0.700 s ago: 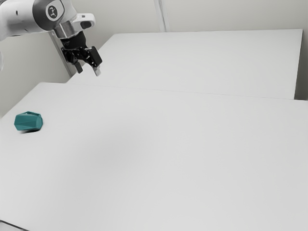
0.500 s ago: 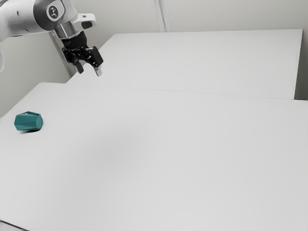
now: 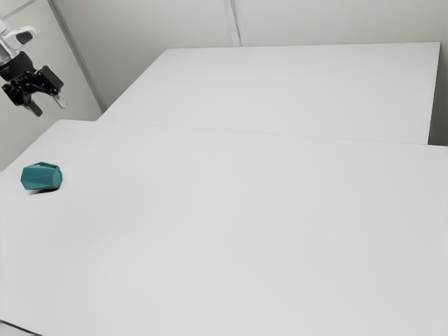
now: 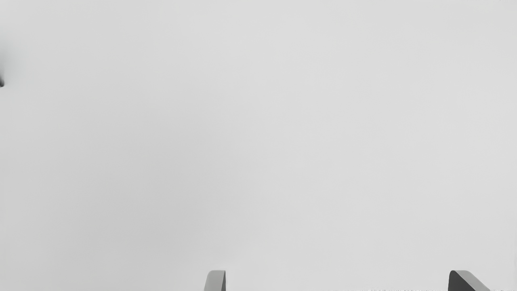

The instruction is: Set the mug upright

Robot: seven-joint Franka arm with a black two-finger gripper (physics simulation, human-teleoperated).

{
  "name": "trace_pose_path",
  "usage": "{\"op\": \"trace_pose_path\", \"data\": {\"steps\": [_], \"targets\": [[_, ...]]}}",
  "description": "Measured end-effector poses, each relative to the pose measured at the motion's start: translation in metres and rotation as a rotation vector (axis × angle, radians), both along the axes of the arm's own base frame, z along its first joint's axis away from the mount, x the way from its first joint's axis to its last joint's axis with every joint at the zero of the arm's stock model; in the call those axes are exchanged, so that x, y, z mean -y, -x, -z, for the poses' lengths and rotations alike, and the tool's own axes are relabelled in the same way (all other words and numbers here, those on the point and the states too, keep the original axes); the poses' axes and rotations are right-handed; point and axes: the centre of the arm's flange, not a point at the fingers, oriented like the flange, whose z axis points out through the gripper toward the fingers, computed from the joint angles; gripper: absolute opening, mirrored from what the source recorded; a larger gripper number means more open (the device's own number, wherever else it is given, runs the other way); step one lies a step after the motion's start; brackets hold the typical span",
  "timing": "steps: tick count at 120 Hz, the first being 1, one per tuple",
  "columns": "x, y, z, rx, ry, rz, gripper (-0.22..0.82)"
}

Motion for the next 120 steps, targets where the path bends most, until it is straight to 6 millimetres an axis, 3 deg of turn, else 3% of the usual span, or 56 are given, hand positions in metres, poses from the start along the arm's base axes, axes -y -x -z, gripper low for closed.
{"op": "trace_pose_path", "data": {"steps": [11, 19, 26, 37, 57, 81, 91, 102, 120], "targets": [[-0.056, 0.028, 0.001, 0.013, 0.041, -0.035, 0.6], [-0.08, 0.041, -0.008, 0.041, 0.044, -0.031, 0.6], [-0.094, 0.04, -0.005, 0.055, 0.06, -0.01, 0.6], [-0.145, 0.032, 0.028, 0.083, 0.131, 0.0, 0.6], [-0.228, 0.051, 0.088, 0.139, 0.222, 0.005, 0.6], [-0.306, 0.081, 0.126, 0.262, 0.212, 0.014, 0.6], [-0.325, 0.093, 0.139, 0.306, 0.211, 0.018, 0.6], [-0.34, 0.09, 0.171, 0.368, 0.244, 0.037, 0.6], [-0.364, 0.086, 0.199, 0.467, 0.204, 0.056, 0.6]]}}
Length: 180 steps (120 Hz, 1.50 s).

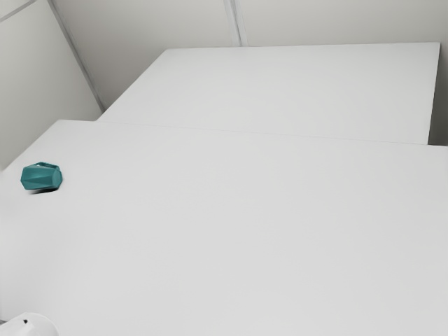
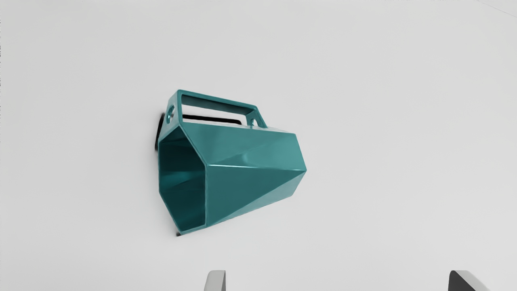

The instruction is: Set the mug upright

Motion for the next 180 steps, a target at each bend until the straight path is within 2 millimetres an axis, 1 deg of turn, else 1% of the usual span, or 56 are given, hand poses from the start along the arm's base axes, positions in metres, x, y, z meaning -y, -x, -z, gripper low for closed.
{"op": "trace_pose_path", "data": {"steps": [11, 23, 38, 52, 68, 93, 107, 124, 128, 131, 145, 154, 166, 180], "targets": [[-0.001, -0.016, 0.026, 0.053, 0.001, 0.014, 0.6], [-0.004, -0.027, 0.048, 0.096, -0.014, 0.009, 0.6], [-0.011, -0.031, 0.071, 0.128, -0.031, -0.004, 0.6], [-0.015, -0.03, 0.09, 0.137, -0.037, -0.008, 0.6], [-0.012, -0.034, 0.101, 0.143, -0.037, 0.009, 0.6], [0.005, -0.048, 0.121, 0.151, 0.007, 0.06, 0.6], [0.013, -0.052, 0.134, 0.147, 0.034, 0.081, 0.6], [0.018, -0.054, 0.139, 0.149, 0.058, 0.103, 0.6], [0.019, -0.055, 0.139, 0.155, 0.063, 0.107, 0.57], [0.02, -0.056, 0.138, 0.16, 0.066, 0.11, 0.52], [0.024, -0.059, 0.134, 0.185, 0.085, 0.122, 0.22], [0.025, -0.059, 0.132, 0.195, 0.096, 0.129, 0.07], [0.028, -0.059, 0.127, 0.214, 0.119, 0.139, -0.04], [0.032, -0.059, 0.124, 0.235, 0.158, 0.154, -0.11]]}}
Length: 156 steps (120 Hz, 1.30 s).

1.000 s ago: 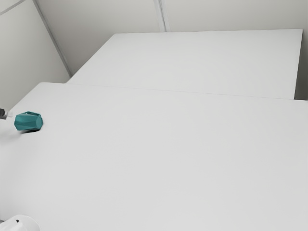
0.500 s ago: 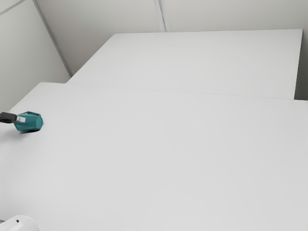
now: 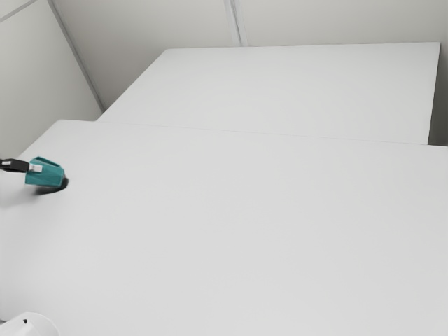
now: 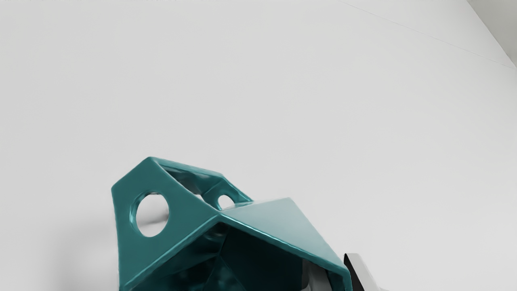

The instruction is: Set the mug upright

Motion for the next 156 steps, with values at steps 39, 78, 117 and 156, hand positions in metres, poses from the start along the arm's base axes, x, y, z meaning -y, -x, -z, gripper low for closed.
{"op": "trace_pose_path", "data": {"steps": [39, 78, 117, 156], "targets": [[0.01, 0.0, -0.013, 0.025, 0.056, 0.038, -0.17], [0.115, -0.036, -0.125, -0.159, -0.146, 0.241, -0.18], [0.277, -0.074, -0.152, -0.396, -0.458, 0.354, -0.18], [0.4, -0.076, -0.132, -0.357, -0.628, 0.331, -0.18]]}}
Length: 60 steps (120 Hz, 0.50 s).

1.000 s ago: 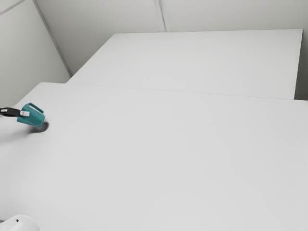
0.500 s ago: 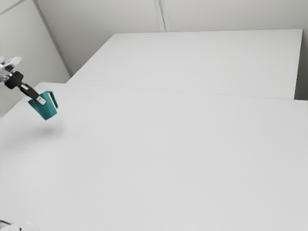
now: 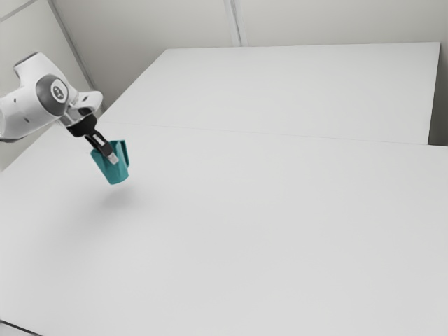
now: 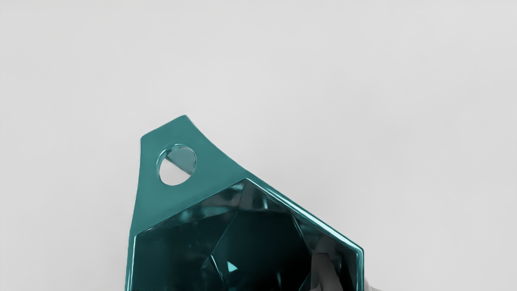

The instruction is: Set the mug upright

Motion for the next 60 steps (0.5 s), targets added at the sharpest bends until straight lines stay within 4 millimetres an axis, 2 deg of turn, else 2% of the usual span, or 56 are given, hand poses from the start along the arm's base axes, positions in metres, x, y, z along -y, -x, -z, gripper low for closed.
{"op": "trace_pose_path", "data": {"steps": [13, 29, 60], "targets": [[0.041, -0.007, 0.01, 0.028, -0.027, 0.008, -0.18], [0.07, -0.003, 0.013, 0.033, -0.09, 0.006, -0.18], [0.095, 0.014, 0.05, 0.035, -0.162, -0.081, -0.18]]}}
